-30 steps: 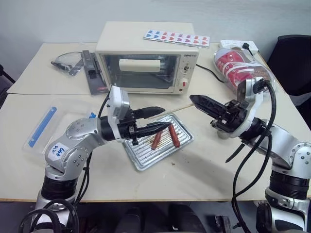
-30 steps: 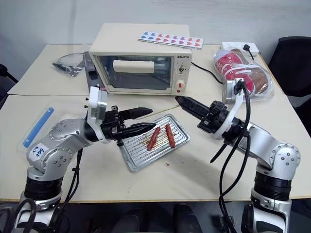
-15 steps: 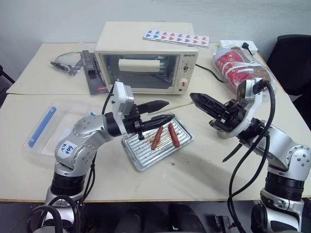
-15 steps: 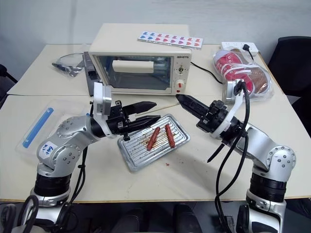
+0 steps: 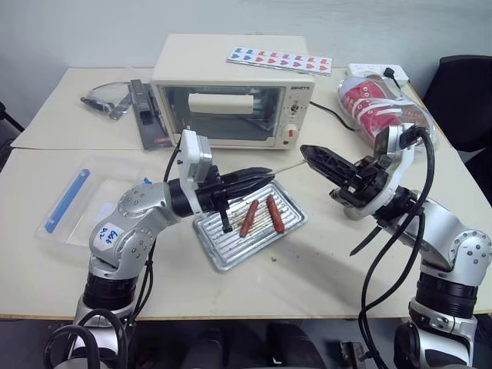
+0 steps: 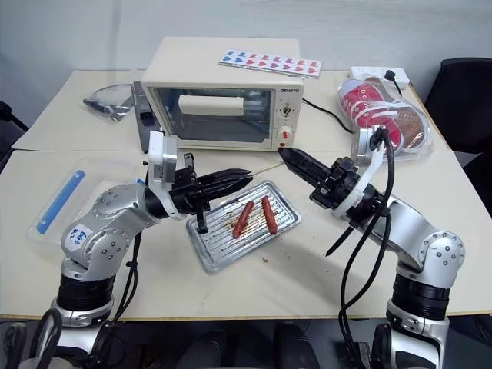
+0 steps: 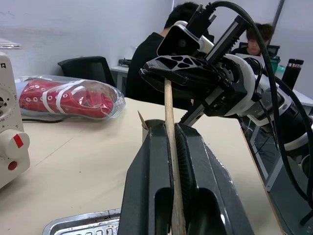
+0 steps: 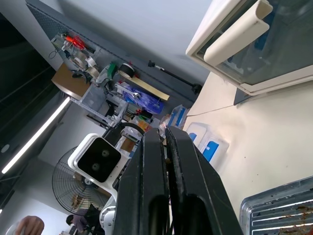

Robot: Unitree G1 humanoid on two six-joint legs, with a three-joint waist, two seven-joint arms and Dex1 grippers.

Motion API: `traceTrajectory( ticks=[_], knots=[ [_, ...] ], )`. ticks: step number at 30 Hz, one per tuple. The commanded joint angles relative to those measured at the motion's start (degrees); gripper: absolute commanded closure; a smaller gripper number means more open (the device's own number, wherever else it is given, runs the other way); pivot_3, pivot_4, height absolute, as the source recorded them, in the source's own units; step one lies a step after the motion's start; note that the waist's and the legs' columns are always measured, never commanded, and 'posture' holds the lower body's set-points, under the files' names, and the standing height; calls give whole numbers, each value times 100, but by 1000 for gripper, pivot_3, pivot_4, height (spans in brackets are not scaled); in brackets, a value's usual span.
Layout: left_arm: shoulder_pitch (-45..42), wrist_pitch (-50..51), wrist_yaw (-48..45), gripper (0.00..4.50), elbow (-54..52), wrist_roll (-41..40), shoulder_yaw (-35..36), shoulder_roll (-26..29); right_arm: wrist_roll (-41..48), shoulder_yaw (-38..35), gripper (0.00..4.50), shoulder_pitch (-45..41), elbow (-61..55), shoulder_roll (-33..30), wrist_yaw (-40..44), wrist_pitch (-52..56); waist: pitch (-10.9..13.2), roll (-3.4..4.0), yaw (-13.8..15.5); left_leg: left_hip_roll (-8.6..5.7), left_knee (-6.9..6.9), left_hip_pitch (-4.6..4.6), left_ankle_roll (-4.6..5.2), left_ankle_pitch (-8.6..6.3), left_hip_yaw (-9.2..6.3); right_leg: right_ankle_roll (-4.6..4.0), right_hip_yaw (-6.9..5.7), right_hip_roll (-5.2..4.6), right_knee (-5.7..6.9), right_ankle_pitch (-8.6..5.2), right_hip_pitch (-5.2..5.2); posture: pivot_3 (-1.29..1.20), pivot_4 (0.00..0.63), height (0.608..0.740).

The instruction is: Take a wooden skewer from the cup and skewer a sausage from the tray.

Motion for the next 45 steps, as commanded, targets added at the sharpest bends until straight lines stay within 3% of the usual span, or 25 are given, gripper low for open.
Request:
traceTrajectory(
  ticks=[1,6,10,15,18,21,37,45],
  knots=[
    [-140,-161,138,4500,-1,133,101,20,117,-97,4104,-30,-214,-98,-57,-13,0,0,0,0,0,0,0,0,0,0,0,0,0,0,0,0,150,740],
    [-109,-158,129,4500,23,181,209,197,117,53,2903,-69,-195,-668,-394,3,0,0,0,0,0,0,0,0,0,0,0,0,0,0,0,0,150,740],
    [116,-27,32,4500,-118,73,495,630,-43,635,2903,-17,-358,-1723,-937,48,0,1,-2,0,0,-2,0,0,1,0,2,-1,-1,0,-4,0,150,740],
    [635,486,-80,4500,-350,-435,1264,1422,-1876,1449,2903,-260,-1189,-2474,-398,287,0,1,-71,3,-4,-3,-1,1,1,0,2,1,-3,0,-9,0,150,740],
    [982,816,-108,4500,-558,-771,1750,1845,-2100,1712,2439,-556,-1210,-2294,-729,96,0,0,-86,3,-3,-7,-1,1,-1,0,2,1,-4,0,-10,0,150,740],
    [1199,1076,-103,4500,-755,-1053,2028,2151,-3664,2511,1669,-814,-1795,-2692,-250,296,1,1,-74,0,-2,-7,-1,0,-2,0,1,-2,-6,0,-9,0,150,740],
    [1505,1229,146,4500,-1052,-1249,2162,2386,-5520,3279,1669,-251,-1534,-937,-320,486,-1,-2,-27,-4,-7,-8,-6,3,-6,-1,1,-2,0,0,-18,0,150,740],
    [1498,1224,267,4500,-1093,-1278,2186,2418,-6296,3473,1669,-268,-1295,-522,136,495,-1,-1,-24,-6,-8,-8,-7,4,-6,-2,0,-2,-1,0,-17,0,150,740]
  ],
)
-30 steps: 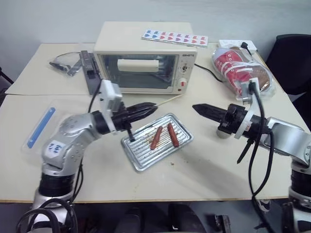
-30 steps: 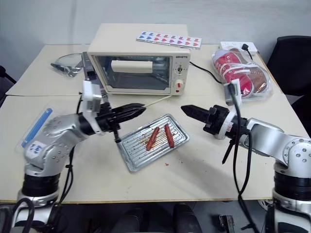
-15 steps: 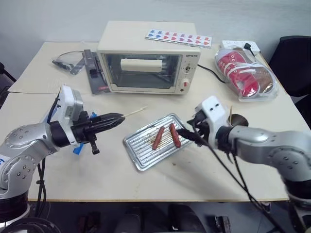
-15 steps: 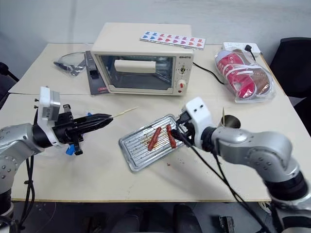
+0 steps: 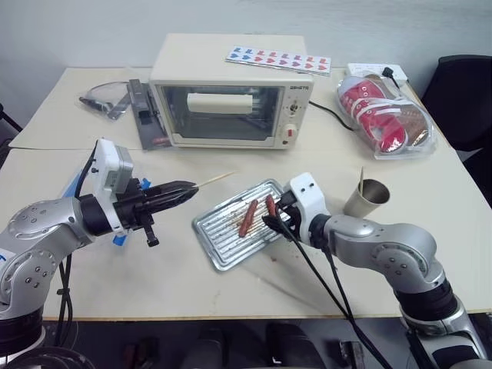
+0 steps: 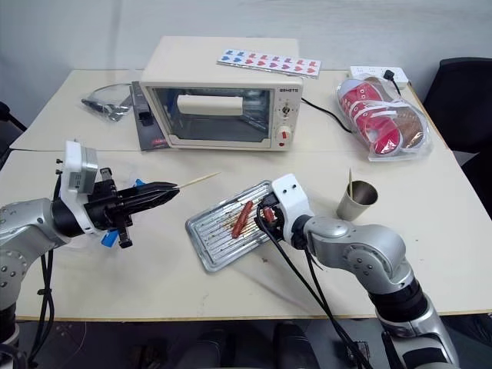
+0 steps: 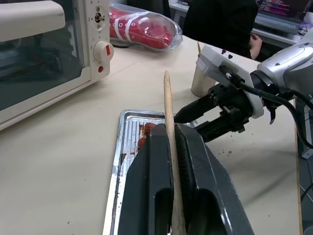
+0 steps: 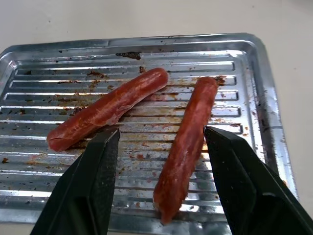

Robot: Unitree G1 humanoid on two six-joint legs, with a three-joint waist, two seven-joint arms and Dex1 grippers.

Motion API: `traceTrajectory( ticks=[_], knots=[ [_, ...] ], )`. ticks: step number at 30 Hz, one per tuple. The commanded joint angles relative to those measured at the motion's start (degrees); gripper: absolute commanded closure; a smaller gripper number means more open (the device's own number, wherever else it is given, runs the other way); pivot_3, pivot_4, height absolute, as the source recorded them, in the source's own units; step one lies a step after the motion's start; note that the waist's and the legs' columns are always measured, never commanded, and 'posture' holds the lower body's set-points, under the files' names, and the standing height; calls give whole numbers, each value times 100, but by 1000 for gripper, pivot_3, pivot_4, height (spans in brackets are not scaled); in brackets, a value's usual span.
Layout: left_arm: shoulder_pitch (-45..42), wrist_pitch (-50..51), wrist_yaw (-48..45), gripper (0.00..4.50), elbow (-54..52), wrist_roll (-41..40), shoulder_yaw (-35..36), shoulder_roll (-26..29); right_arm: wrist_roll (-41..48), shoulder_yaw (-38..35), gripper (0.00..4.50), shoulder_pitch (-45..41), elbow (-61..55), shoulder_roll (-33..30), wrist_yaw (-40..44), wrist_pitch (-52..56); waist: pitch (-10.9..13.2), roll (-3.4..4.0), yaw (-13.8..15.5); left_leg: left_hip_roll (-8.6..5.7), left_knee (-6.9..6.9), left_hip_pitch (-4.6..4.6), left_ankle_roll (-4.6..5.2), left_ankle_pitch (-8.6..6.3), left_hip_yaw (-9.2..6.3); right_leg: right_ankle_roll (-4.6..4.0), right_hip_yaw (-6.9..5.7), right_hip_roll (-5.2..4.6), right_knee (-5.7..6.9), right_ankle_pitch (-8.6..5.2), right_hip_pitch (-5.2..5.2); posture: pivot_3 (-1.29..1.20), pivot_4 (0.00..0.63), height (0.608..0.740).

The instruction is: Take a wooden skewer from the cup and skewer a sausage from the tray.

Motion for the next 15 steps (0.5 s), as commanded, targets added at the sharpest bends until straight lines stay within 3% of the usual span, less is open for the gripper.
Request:
traceTrajectory(
  ticks=[1,6,15],
  knots=[
    [-15,-62,27,4500,-182,-64,154,139,-456,90,1669,-53,47,75,279,-39,0,0,-2,0,0,0,0,0,0,0,0,0,0,0,0,0,150,740],
    [-76,-58,46,4500,-169,-95,165,210,-1372,551,1669,-24,206,-27,585,-252,0,0,-5,-1,0,1,0,0,0,0,0,0,1,0,-1,0,150,740],
    [-114,-133,-10,4500,-90,-51,123,256,-1970,478,1669,141,248,299,1003,-228,0,0,-82,-1,0,1,-2,1,0,0,0,0,6,0,-3,0,150,740]
  ],
)
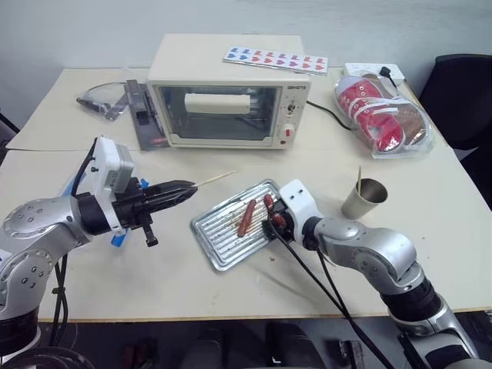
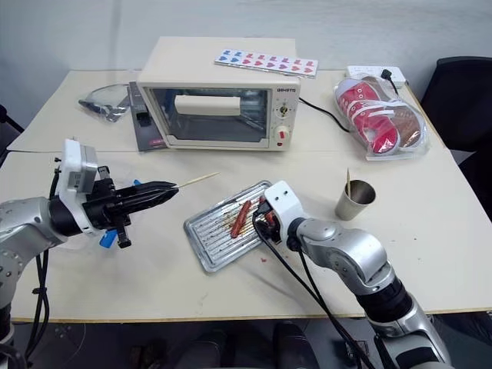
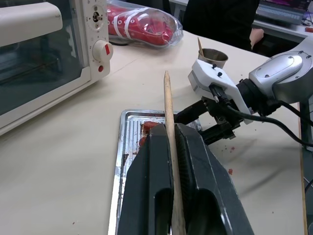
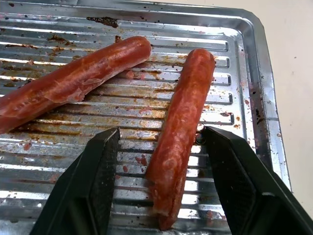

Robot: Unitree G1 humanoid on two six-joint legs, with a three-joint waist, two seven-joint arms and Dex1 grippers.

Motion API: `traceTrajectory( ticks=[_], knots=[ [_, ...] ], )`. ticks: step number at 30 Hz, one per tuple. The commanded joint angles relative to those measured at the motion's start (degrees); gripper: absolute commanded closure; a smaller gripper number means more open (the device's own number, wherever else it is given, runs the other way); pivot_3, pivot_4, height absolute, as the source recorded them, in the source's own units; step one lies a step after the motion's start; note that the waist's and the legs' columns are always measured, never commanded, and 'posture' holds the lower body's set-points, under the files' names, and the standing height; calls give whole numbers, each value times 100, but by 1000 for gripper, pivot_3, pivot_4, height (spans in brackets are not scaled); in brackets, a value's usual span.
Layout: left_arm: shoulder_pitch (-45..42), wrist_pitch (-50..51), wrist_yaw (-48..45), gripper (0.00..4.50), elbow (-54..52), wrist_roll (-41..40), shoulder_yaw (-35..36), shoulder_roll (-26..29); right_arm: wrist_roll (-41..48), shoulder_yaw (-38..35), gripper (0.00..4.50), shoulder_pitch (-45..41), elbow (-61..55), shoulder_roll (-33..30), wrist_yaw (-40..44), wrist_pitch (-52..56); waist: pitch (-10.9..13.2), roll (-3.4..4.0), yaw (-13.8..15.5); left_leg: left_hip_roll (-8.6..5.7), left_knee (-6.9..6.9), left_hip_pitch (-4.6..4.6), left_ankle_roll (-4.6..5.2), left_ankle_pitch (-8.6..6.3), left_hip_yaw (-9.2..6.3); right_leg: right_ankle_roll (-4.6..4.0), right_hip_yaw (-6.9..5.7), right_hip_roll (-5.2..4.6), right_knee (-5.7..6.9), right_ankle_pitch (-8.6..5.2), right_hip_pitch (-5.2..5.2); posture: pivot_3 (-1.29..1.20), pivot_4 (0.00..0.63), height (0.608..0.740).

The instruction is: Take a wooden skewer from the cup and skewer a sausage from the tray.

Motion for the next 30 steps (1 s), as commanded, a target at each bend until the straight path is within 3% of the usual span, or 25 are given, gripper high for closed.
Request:
traceTrajectory(
  ticks=[1,12,20,28,30],
  knots=[
    [-110,-134,-37,4500,-31,-32,112,73,-229,-70,1669,113,-55,119,177,-21,0,0,-40,0,0,0,0,0,0,0,0,0,1,0,0,0,150,740],
    [-105,-379,-157,4500,102,165,-41,3,-351,-723,1669,-115,-85,391,497,310,0,0,-54,-2,0,0,-1,0,0,0,0,0,4,0,-2,0,150,740],
    [-82,-532,-161,4500,102,249,-135,-62,-251,-1467,1669,-145,308,932,536,782,0,0,-57,-2,-1,0,-1,0,1,0,1,0,6,0,-5,0,150,740],
    [-92,-597,-154,4500,102,298,-191,-63,-408,-1341,1669,-15,289,1040,677,860,-1,1,-65,-3,-1,0,-1,1,1,0,1,0,8,0,-6,0,150,740],
    [-116,-597,-158,4500,117,308,-197,-59,-433,-1296,2043,21,256,1060,693,861,-1,2,-68,-3,-2,0,-1,1,1,0,1,0,9,0,-7,0,150,740]
  ],
)
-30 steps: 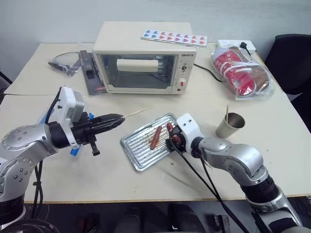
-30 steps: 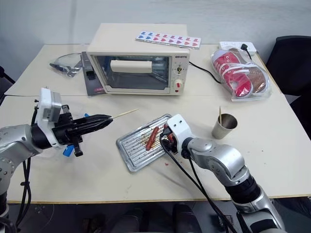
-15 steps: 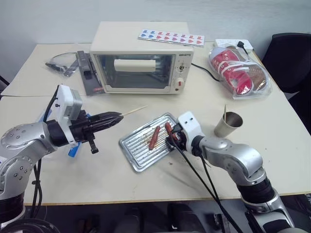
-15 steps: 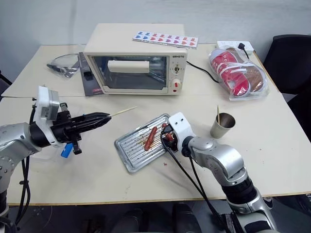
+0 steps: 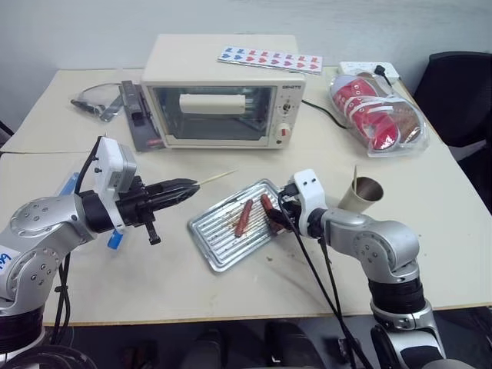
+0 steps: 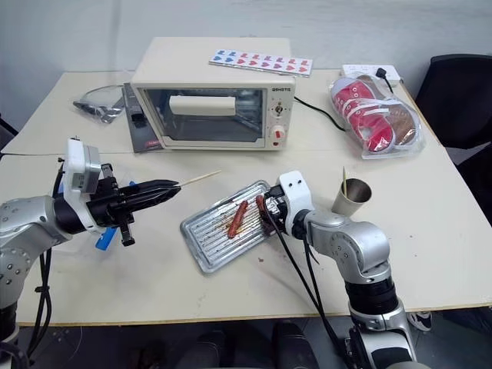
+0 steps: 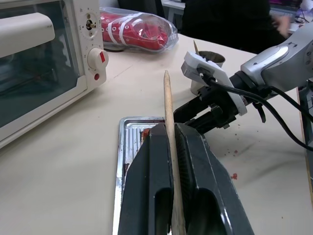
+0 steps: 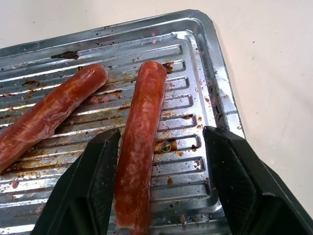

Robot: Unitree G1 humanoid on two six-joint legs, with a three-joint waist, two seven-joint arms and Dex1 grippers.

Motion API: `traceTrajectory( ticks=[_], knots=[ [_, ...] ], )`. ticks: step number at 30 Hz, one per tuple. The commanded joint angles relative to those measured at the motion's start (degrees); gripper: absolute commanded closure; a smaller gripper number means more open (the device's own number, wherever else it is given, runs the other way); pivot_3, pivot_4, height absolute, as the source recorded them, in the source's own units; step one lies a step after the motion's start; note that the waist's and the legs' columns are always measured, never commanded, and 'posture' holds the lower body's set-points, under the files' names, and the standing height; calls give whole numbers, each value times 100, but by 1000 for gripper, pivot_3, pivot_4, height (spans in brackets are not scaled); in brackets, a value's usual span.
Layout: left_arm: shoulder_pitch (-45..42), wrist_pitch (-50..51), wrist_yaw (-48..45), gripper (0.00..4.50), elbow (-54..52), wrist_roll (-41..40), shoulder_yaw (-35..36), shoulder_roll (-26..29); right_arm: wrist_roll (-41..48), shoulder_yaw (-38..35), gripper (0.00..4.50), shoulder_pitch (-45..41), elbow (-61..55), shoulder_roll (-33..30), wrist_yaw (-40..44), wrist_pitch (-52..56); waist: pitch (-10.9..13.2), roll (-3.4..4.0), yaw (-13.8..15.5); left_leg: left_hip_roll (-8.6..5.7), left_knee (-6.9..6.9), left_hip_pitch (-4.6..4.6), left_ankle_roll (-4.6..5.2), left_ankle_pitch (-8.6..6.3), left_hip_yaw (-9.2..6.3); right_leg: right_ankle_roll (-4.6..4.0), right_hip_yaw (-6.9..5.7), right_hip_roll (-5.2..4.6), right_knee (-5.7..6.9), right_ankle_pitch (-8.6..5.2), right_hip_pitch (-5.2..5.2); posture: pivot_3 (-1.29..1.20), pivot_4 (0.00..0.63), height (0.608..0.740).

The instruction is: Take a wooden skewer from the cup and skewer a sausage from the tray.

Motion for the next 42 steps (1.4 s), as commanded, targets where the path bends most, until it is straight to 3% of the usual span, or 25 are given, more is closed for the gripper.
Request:
traceTrajectory(
  ticks=[1,4,18,22,27,34,39,42],
  knots=[
    [-81,-131,-20,4500,-42,32,42,9,-50,115,2208,98,-123,76,92,58,0,0,-2,0,0,0,0,0,0,0,0,0,0,0,0,0,150,740],
    [-124,-134,-23,4500,-17,53,26,9,-109,188,2966,129,-126,97,86,41,0,0,0,0,0,0,0,0,0,0,0,0,1,0,0,0,150,740],
    [-206,-153,-11,4500,16,90,-30,-4,-335,293,2966,170,-111,153,255,9,-2,0,-12,0,0,3,-2,1,1,0,1,0,5,0,0,0,150,740],
    [-241,-158,-8,4500,31,109,-52,-16,-495,441,4026,164,-123,48,338,-99,-2,0,-13,0,0,3,-2,1,1,0,1,0,5,0,0,0,150,740],
    [-339,-187,-38,4500,141,167,-123,-42,-962,1128,4026,108,-385,-692,744,-723,-2,0,-4,-2,0,3,-2,2,1,0,1,0,5,0,-1,0,150,740],
    [-551,-328,-298,4500,415,283,-449,-100,-1919,1608,4026,-178,-1001,-2294,1733,-2392,-2,1,15,-10,2,0,0,1,1,0,3,-6,2,0,-1,0,150,740],
    [-803,-386,-777,4500,708,364,-715,3,-2705,1419,4026,-135,-922,-3539,2672,-4448,-2,-1,16,-9,1,-1,0,1,1,0,1,-5,-3,0,-2,0,150,740],
    [-1135,-370,-1138,4500,890,426,-904,127,-2646,896,4026,77,-698,-4090,3427,-5981,-1,0,17,-7,1,-2,0,1,2,0,1,-2,-3,0,-2,0,150,740]
  ],
)
